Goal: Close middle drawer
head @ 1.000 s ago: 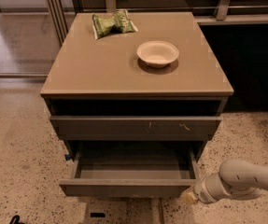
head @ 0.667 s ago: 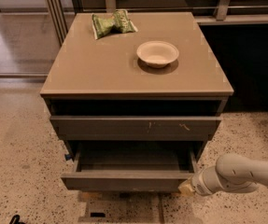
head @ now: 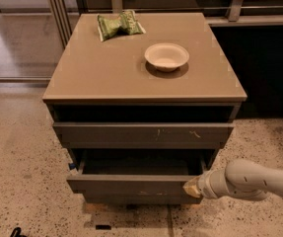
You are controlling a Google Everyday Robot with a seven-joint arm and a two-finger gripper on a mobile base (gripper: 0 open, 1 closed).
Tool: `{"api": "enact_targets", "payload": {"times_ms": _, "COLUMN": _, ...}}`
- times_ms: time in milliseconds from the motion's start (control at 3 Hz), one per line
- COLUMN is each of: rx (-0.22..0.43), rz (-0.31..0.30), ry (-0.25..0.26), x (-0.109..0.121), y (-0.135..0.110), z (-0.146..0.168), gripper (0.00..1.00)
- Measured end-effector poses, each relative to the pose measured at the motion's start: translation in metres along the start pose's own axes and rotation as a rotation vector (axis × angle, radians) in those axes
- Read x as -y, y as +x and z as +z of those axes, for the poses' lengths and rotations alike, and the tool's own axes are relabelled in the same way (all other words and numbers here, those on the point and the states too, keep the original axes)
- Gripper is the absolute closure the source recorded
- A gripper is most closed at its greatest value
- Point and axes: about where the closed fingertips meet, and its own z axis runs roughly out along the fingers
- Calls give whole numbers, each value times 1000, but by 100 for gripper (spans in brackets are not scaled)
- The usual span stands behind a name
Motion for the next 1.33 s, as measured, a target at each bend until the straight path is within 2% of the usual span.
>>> {"api": "enact_targets", "payload": {"times_ms": 333, "rx": 0, "rz": 0, "ry": 0, "x": 0, "y": 0, "z": 0, "gripper": 100}}
{"api": "enact_targets", "payload": {"times_ms": 667, "rx": 5, "rz": -37, "ry": -6, "x": 4, "y": -7, "z": 17, "gripper": 100}}
{"api": "enact_targets", "payload": {"times_ms": 1000, "rx": 2, "rz": -67, "ry": 23, "x": 21, "y": -21, "z": 38, "gripper": 100}}
{"api": "enact_targets", "payload": {"times_ms": 1333, "rx": 24, "rz": -61, "ry": 66, "x": 37, "y": -31, "z": 43, "gripper": 100}}
